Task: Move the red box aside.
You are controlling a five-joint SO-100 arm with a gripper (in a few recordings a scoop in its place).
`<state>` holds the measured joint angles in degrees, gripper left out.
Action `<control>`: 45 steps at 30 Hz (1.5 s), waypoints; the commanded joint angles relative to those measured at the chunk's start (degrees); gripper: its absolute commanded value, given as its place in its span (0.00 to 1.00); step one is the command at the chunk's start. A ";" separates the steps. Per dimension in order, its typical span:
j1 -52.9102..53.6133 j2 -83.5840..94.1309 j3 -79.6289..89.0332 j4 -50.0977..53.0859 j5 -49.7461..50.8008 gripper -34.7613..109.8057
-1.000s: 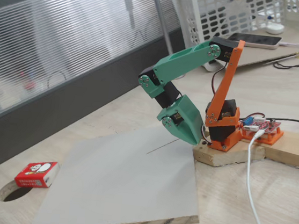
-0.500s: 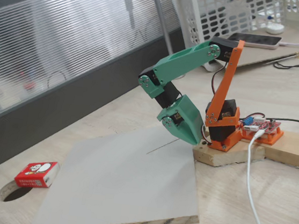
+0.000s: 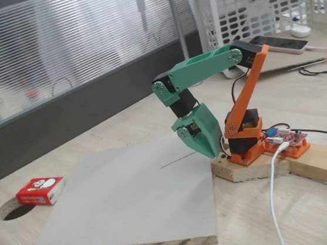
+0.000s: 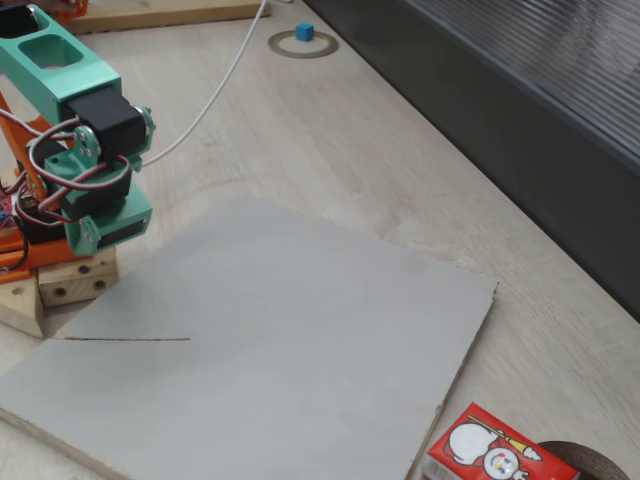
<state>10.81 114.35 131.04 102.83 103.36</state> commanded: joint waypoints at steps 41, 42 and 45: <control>0.62 20.92 0.00 1.23 0.53 0.27; 0.62 20.92 0.00 1.23 0.53 0.27; 0.79 20.92 0.00 1.23 0.53 0.27</control>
<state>10.90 133.86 131.40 103.54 103.18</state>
